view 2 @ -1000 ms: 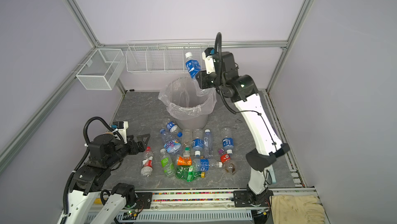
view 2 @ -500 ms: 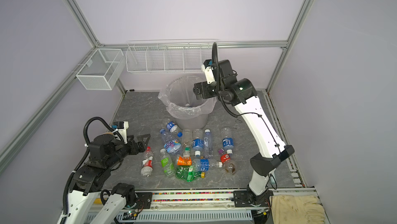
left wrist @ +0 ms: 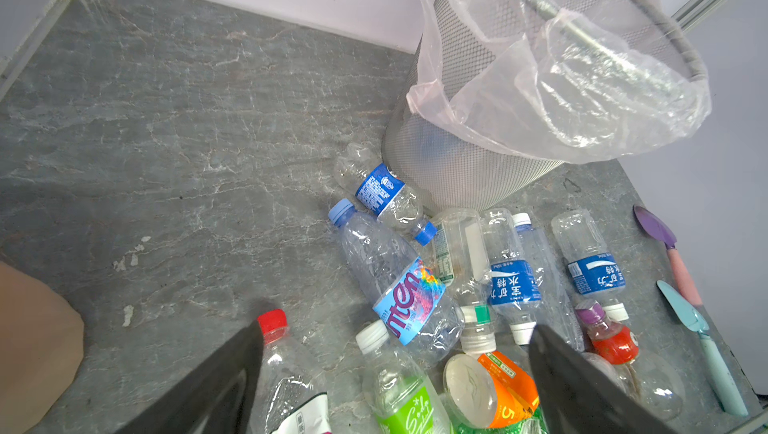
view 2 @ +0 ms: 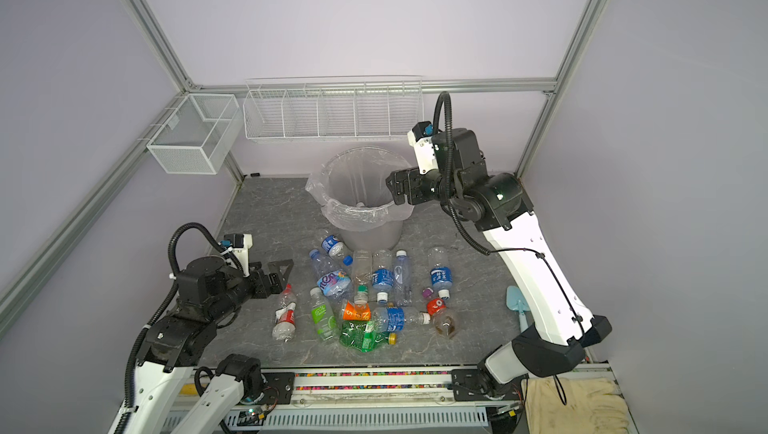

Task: Throw the plastic bottles in the bin
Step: 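Withdraw the right gripper from the bin while the left gripper lowers toward the red-capped bottle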

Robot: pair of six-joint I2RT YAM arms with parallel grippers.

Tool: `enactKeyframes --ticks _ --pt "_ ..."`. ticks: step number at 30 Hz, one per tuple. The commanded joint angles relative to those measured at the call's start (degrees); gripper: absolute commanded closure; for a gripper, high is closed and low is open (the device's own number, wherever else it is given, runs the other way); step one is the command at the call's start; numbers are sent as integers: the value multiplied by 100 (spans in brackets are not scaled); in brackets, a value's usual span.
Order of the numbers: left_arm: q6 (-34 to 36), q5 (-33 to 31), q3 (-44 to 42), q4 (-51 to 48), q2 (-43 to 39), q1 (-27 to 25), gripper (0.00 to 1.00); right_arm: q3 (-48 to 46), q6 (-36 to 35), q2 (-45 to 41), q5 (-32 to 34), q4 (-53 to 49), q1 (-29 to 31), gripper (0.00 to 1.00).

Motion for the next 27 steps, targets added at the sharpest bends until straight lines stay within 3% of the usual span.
enactKeyframes --ticks 1,10,14,19,23,27 --pt "-281 -55 187 -170 340 -30 0 -362 1 -463 112 347 20 4" --pt "-1452 -46 220 -578 1109 -57 9 -1248 47 -902 175 375 12 2" --pt "-2251 -1037 -16 -963 969 -231 10 -1717 168 -1122 163 543 -8 2" --pt "-2956 -1311 -662 -857 898 -231 10 -2063 247 -1248 92 591 -34 2" --pt "-3453 -944 -1354 -276 1082 -227 12 -2248 219 -1367 99 569 -51 1" --pt "-3469 -923 -1593 -201 1299 -258 13 -2456 212 -1510 117 561 -99 0"
